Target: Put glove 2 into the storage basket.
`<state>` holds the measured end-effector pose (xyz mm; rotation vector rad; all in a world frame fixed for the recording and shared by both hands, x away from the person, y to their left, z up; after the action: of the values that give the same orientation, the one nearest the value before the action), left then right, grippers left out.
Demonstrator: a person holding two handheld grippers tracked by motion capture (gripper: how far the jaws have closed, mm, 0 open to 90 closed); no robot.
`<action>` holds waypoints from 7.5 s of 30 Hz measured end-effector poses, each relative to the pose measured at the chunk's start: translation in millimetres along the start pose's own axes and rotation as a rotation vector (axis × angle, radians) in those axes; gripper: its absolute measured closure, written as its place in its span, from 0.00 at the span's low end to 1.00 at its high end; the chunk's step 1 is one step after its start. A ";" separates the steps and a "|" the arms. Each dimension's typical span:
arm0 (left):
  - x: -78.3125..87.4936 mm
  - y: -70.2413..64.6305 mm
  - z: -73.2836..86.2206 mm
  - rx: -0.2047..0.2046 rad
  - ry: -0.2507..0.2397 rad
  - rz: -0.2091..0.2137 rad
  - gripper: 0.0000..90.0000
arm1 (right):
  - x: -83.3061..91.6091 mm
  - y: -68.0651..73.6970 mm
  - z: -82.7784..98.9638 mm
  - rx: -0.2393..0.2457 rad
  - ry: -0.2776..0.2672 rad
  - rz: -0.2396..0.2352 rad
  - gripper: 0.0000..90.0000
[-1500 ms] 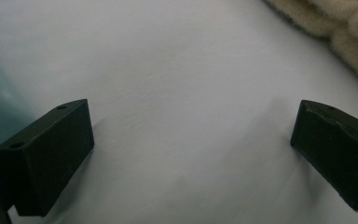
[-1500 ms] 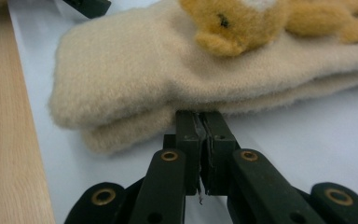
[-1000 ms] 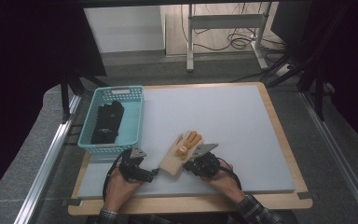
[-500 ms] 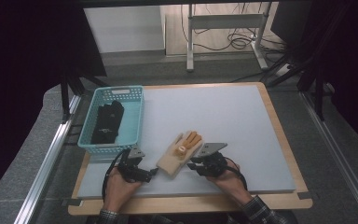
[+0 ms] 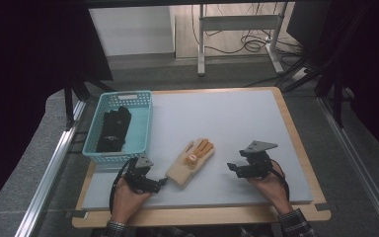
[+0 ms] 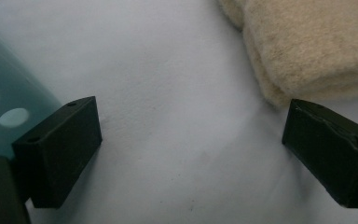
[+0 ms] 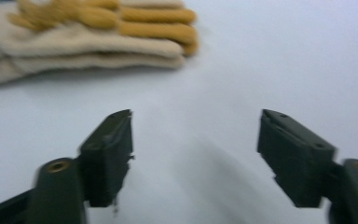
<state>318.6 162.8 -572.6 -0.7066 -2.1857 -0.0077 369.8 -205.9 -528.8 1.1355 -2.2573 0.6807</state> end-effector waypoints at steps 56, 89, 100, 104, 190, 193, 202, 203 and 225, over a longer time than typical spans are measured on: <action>4.6 -44.2 -41.1 0.023 0.000 0.092 0.02 | -3.5 -16.1 35.4 -0.028 0.108 0.078 0.07; -61.4 -84.2 -76.4 -0.048 0.171 -0.019 0.43 | -3.4 -16.1 35.4 -0.028 0.107 0.078 0.07; -52.4 -77.9 -84.3 -0.010 0.160 0.010 0.64 | -3.4 -16.2 35.4 -0.028 0.107 0.078 0.07; -45.3 -74.2 -90.7 -0.002 0.140 0.013 0.64 | -3.4 -16.1 35.4 -0.029 0.107 0.078 0.07; -1.3 154.6 -131.0 0.456 0.246 -0.371 0.88 | -3.4 -16.3 35.5 -0.030 0.106 0.075 0.07; -6.4 150.2 -132.1 0.475 0.230 -0.299 0.90 | -3.4 -16.3 35.5 -0.029 0.106 0.075 0.07; 3.8 153.8 -133.9 0.455 0.186 -0.365 0.70 | -3.4 -16.3 35.5 -0.029 0.106 0.075 0.07; 3.8 153.8 -133.9 0.455 0.186 -0.365 0.66 | -3.4 -16.3 35.5 -0.029 0.106 0.075 0.07; 40.3 158.3 -129.6 0.456 0.014 -0.305 0.09 | -3.4 -16.2 35.4 -0.029 0.106 0.076 0.07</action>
<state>467.7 285.1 -493.4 -0.1158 -2.1516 0.3166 377.1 -235.0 -553.9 0.9810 -2.2228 0.7188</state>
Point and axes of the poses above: each handheld gripper's, and its own axes: x roughly backward along the jaws, z roughly out of its underside, y roughly to its left, the point moved 3 cm from there along -x, roughly forward along the jaws, and after that the axes turned 15 degrees about x, right-handed, at the moved point
